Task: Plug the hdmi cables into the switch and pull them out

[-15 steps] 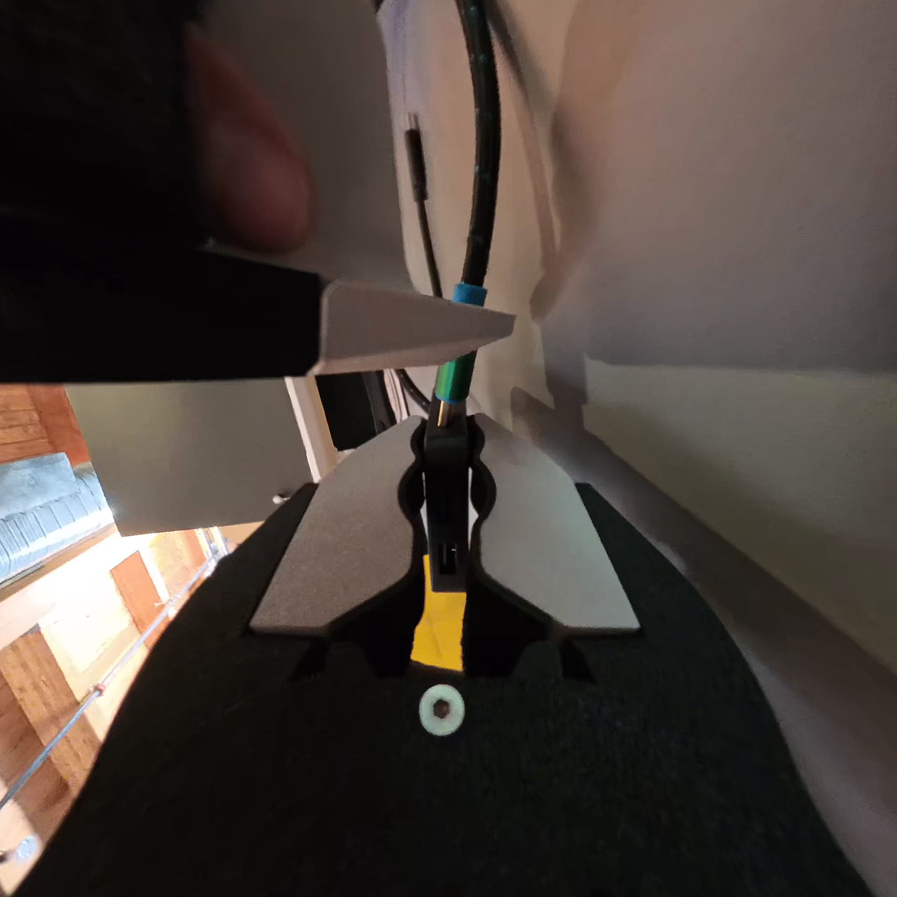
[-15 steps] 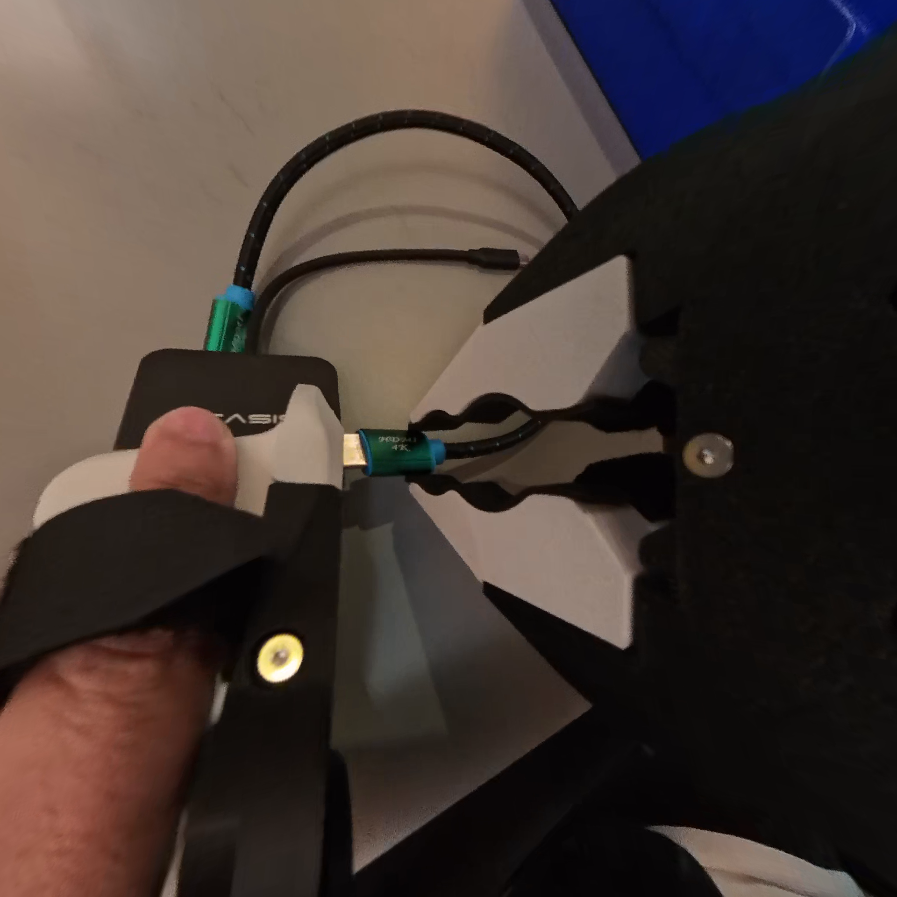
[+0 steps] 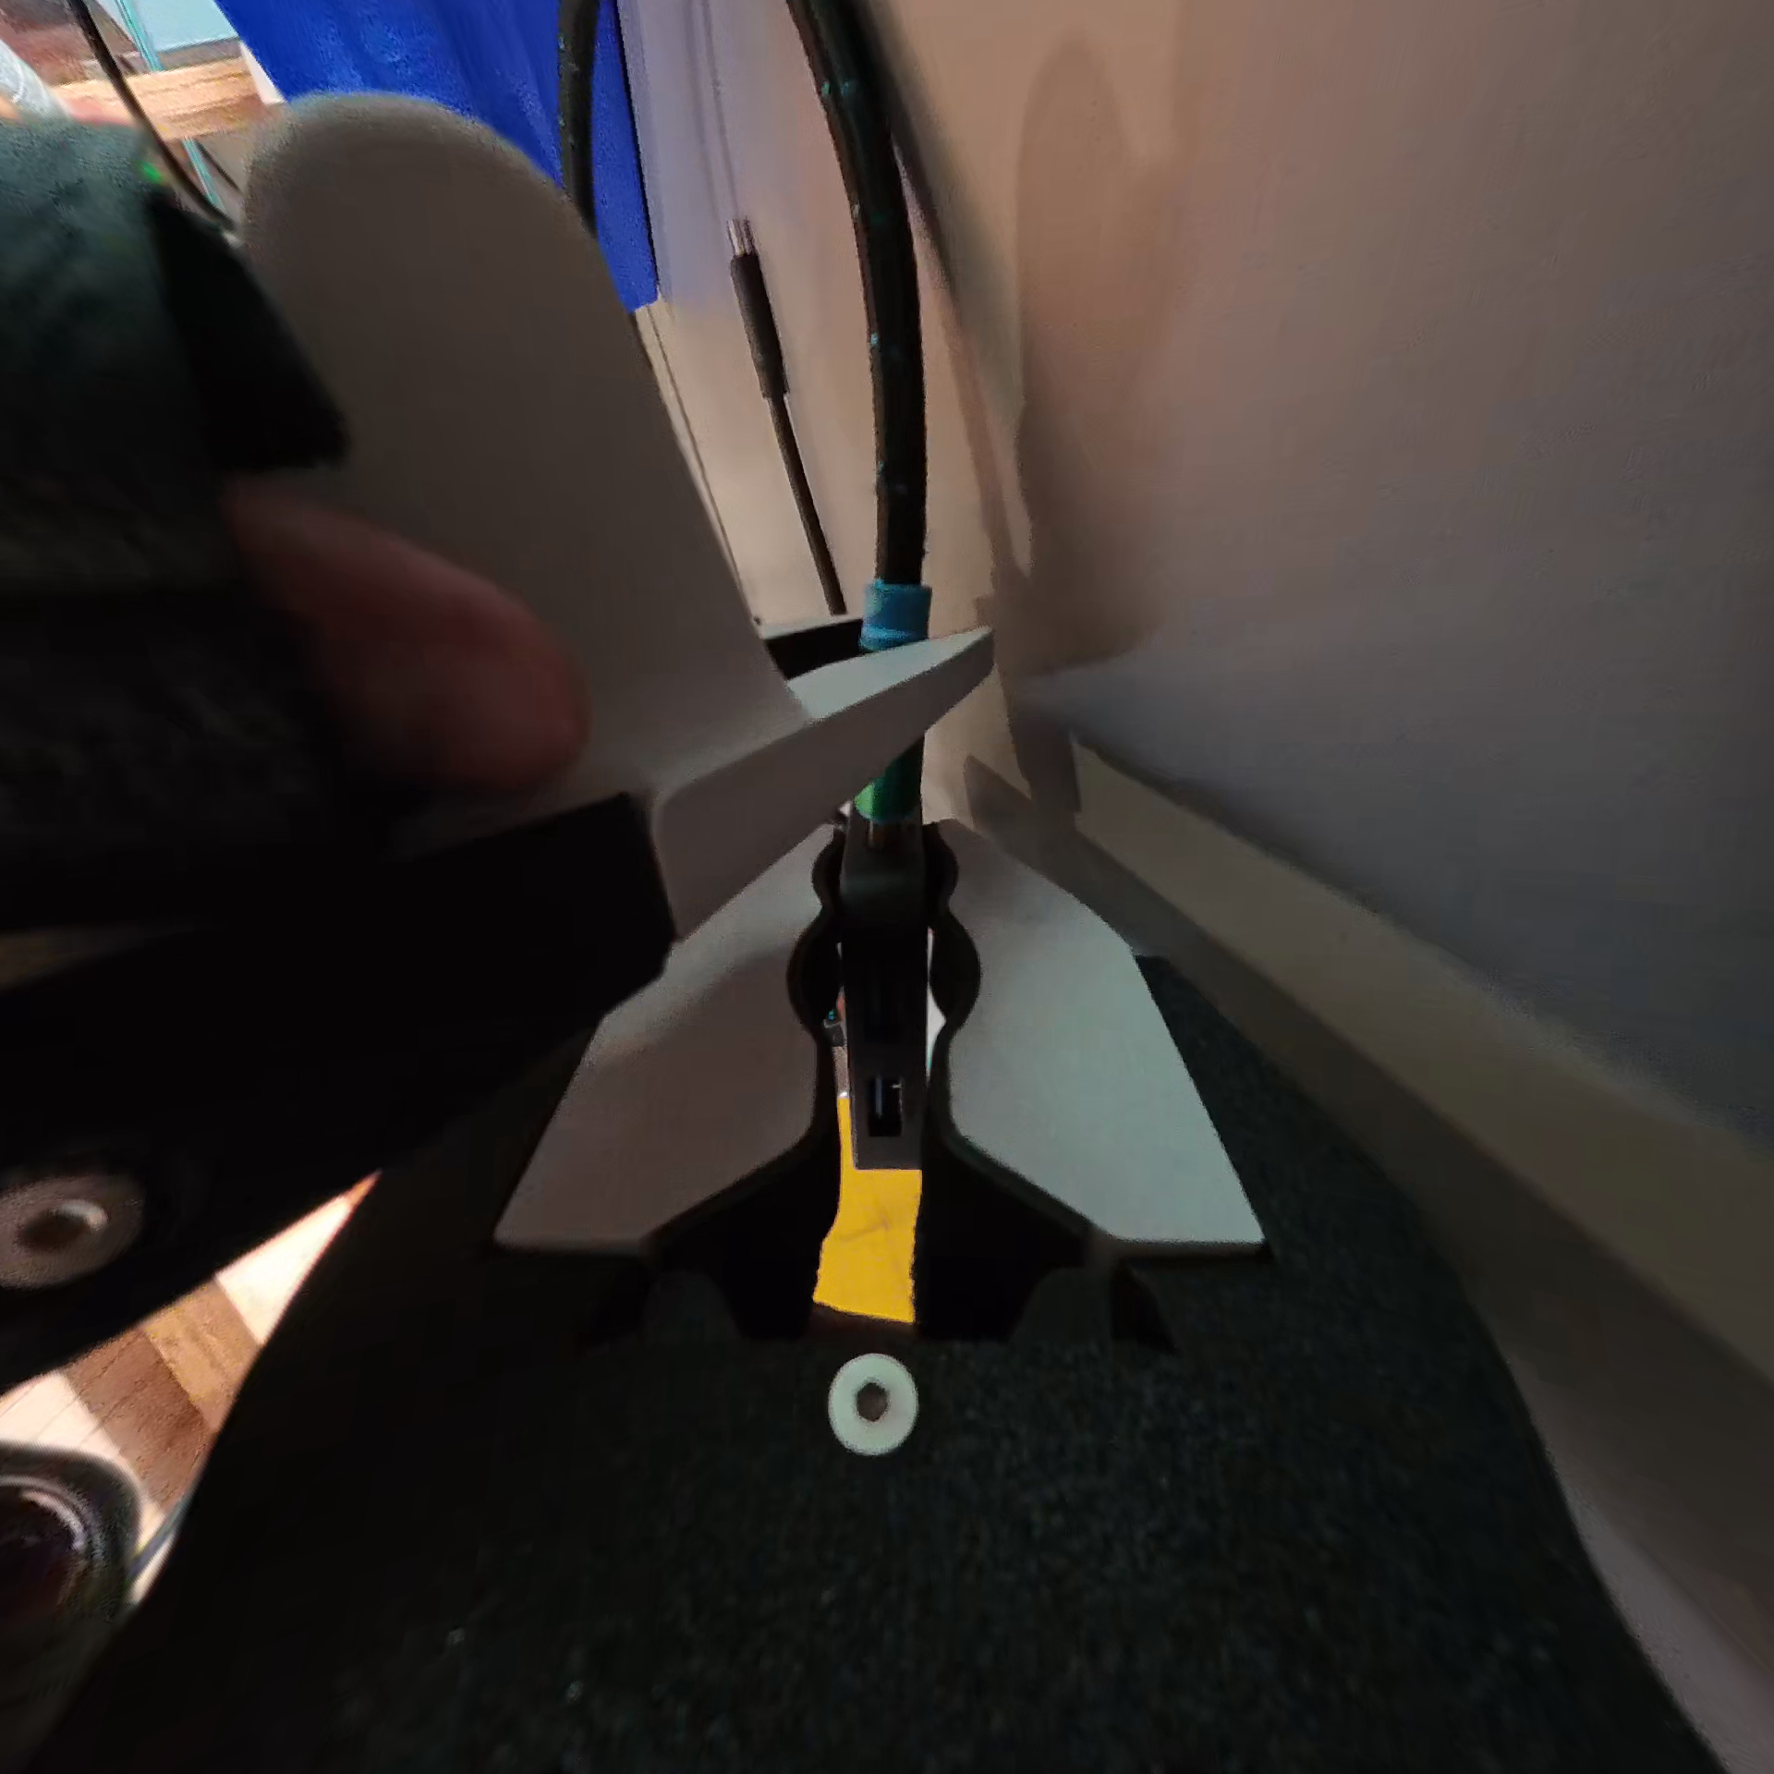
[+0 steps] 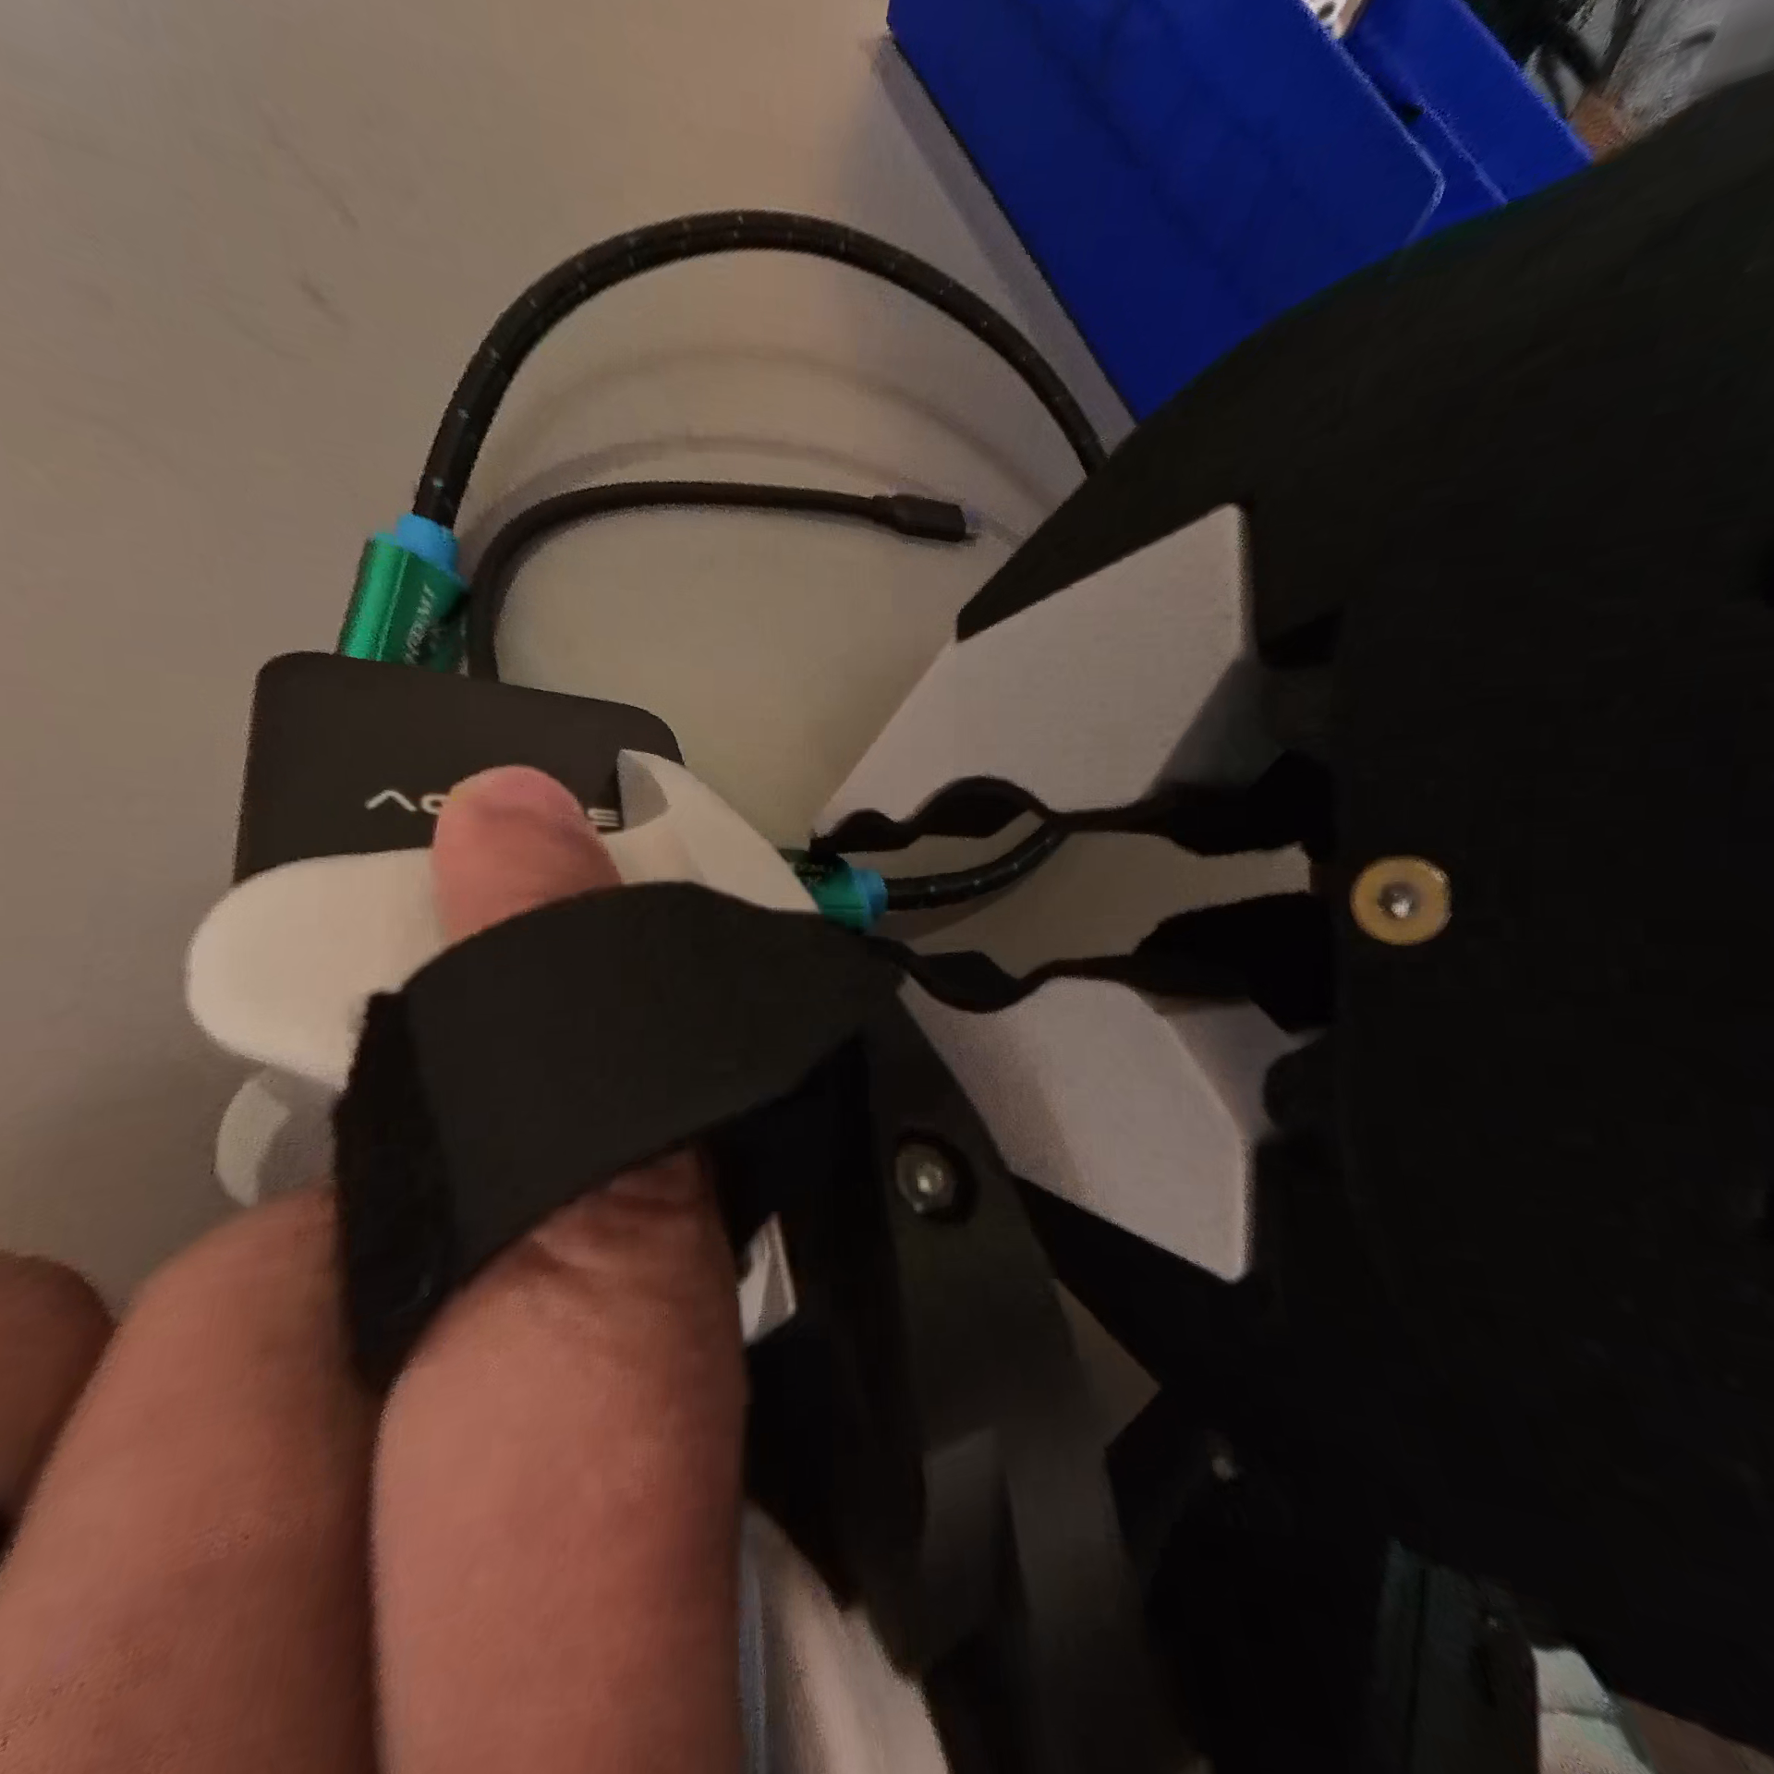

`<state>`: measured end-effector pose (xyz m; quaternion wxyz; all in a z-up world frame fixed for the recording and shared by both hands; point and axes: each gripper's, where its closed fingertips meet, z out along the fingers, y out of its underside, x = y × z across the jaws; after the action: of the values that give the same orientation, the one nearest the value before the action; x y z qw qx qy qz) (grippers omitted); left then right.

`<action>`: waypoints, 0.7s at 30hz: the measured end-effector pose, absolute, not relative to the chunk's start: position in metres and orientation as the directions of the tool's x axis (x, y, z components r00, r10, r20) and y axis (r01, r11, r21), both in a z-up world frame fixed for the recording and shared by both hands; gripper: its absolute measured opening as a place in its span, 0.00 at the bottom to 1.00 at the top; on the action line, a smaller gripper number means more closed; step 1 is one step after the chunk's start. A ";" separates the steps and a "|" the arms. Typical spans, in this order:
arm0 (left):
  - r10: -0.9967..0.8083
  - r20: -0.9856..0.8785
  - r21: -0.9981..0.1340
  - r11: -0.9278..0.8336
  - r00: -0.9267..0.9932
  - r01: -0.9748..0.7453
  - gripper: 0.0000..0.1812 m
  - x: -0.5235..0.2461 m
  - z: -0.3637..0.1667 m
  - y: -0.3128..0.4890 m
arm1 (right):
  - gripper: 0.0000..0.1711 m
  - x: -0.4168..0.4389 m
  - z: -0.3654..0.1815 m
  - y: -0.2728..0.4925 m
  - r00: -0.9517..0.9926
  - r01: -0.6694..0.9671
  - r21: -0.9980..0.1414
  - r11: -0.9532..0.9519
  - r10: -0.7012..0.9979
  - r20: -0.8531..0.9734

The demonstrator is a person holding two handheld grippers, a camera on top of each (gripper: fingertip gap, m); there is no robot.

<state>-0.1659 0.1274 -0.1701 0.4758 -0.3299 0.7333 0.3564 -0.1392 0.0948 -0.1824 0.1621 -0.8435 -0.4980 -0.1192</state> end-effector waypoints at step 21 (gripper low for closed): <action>-0.383 -0.861 -0.463 0.313 0.336 -0.829 0.08 -0.218 -0.109 0.177 | 0.20 -0.173 -0.090 0.101 0.519 0.111 -0.922 -0.371 0.813 -0.265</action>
<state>-0.2183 0.1770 -0.1093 0.5994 -0.5555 0.5454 0.1863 -0.1728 0.1012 -0.0900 0.4650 -0.7370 -0.3134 0.3772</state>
